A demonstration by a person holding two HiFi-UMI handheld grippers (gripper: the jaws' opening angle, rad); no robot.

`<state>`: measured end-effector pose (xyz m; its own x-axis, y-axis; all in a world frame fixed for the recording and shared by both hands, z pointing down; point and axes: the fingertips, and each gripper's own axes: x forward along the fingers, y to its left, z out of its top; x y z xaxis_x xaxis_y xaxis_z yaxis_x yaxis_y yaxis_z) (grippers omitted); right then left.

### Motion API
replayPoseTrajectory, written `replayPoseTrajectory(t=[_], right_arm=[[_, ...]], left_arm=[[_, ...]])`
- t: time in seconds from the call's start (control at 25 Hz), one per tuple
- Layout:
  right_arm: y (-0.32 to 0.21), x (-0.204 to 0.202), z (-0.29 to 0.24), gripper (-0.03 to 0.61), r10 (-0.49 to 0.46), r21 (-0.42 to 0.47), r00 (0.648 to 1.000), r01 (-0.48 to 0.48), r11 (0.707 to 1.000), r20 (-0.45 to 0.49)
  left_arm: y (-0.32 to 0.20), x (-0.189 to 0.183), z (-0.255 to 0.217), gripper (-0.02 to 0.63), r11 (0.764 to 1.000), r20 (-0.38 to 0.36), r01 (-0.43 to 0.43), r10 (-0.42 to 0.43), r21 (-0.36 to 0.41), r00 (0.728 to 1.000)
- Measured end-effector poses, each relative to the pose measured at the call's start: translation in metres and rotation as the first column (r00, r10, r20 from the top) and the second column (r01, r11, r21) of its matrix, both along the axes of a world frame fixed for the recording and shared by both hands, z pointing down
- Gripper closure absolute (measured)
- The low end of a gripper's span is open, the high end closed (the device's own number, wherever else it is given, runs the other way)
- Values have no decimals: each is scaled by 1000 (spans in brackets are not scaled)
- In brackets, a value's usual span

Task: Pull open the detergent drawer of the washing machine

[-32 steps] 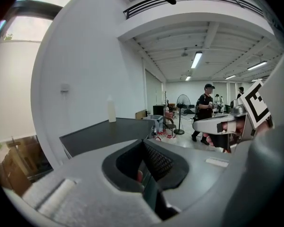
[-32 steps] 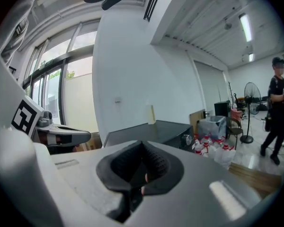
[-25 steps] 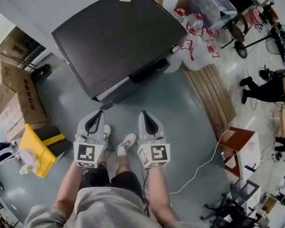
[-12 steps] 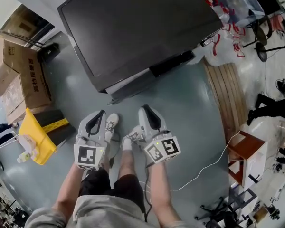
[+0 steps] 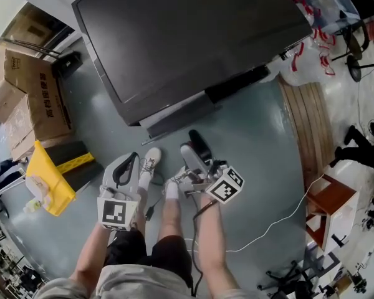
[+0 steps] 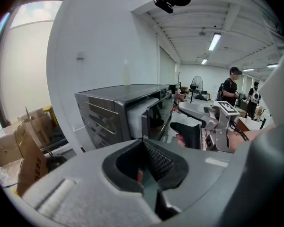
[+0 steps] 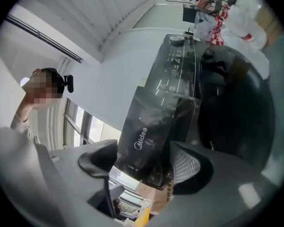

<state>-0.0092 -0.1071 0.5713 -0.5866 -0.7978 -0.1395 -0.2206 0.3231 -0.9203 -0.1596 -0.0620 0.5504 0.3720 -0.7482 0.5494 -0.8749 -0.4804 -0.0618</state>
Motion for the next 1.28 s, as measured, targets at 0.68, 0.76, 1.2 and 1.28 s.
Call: replayPoseTrajectory(t=[0.68, 0.76, 1.2, 1.28], right_arm=[[-28, -15, -4, 225, -75, 76, 984, 63, 995, 161], [-28, -14, -4, 225, -76, 80, 982, 63, 995, 172], [-32, -16, 2, 294, -53, 50, 990, 47, 998, 131], [-32, -17, 2, 300, -54, 56, 989, 46, 997, 139]], left_arm=[[-1, -10, 18, 603, 999, 45, -10, 11, -43, 999], [1, -12, 20, 603, 999, 48, -8, 10, -42, 999], [2, -18, 22, 603, 1000, 43, 6, -5, -28, 999], [4, -19, 23, 603, 1000, 49, 4, -3, -29, 999]])
